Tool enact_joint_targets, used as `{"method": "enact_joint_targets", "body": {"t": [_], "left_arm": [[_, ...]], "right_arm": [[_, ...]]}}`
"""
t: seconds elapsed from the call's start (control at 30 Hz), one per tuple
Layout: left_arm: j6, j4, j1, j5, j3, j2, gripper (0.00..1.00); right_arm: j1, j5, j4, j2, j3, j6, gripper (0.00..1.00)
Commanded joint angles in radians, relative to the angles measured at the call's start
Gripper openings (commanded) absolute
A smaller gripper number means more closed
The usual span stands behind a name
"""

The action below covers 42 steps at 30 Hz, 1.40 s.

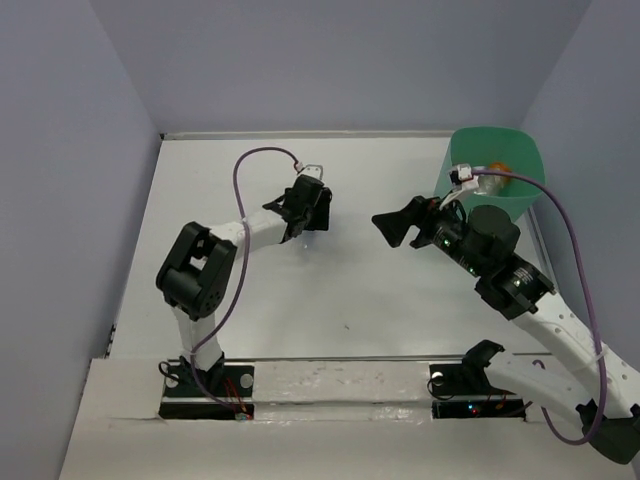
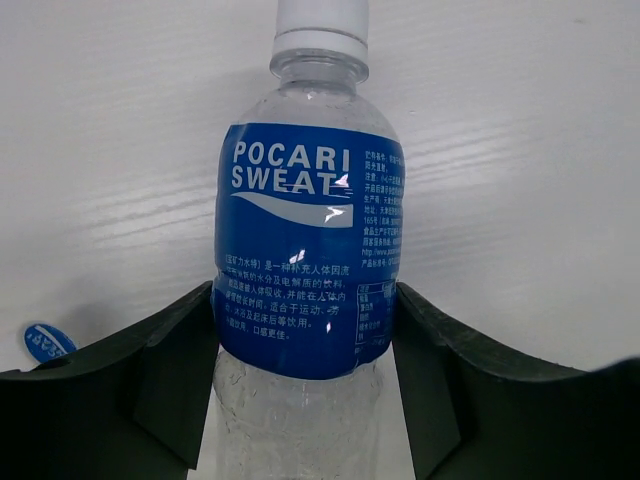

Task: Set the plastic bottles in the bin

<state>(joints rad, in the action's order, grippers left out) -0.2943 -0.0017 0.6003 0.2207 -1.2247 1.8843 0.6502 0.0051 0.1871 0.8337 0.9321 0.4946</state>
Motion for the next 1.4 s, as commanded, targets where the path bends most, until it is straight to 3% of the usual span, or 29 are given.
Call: {"method": "enact_joint_targets", "body": {"t": [0.0, 0.27, 0.53, 0.8, 0.97, 1.1, 1.27, 1.37], "left_arm": [[-0.039, 0.193, 0.000, -0.211, 0.138, -0.333, 0.56], [-0.132, 0.433, 0.039, -0.510, 0.387, -0.602, 0.56], [-0.138, 0.470, 0.113, -0.557, 0.439, -0.726, 0.57], [-0.132, 0.483, 0.136, -0.586, 0.438, -0.774, 0.57], [-0.129, 0.486, 0.151, -0.598, 0.426, -0.769, 0.57], [-0.132, 0.486, 0.162, -0.607, 0.419, -0.761, 0.59], [-0.137, 0.496, 0.170, -0.607, 0.421, -0.780, 0.61], [-0.141, 0.496, 0.171, -0.604, 0.419, -0.789, 0.63]], "right_arm": [[0.011, 0.084, -0.029, -0.010, 0.013, 0.007, 1.00], [0.011, 0.041, -0.052, 0.136, 0.065, 0.016, 1.00], [0.011, -0.123, -0.176, 0.212, 0.073, 0.045, 1.00], [0.011, -0.057, -0.175, 0.240, 0.048, 0.082, 1.00], [0.011, -0.100, -0.210, 0.263, 0.063, 0.099, 1.00], [0.011, -0.132, -0.252, 0.266, 0.065, 0.122, 0.89], [0.011, -0.152, -0.267, 0.266, 0.059, 0.147, 0.86], [0.011, -0.152, -0.276, 0.260, 0.053, 0.166, 0.71]]}}
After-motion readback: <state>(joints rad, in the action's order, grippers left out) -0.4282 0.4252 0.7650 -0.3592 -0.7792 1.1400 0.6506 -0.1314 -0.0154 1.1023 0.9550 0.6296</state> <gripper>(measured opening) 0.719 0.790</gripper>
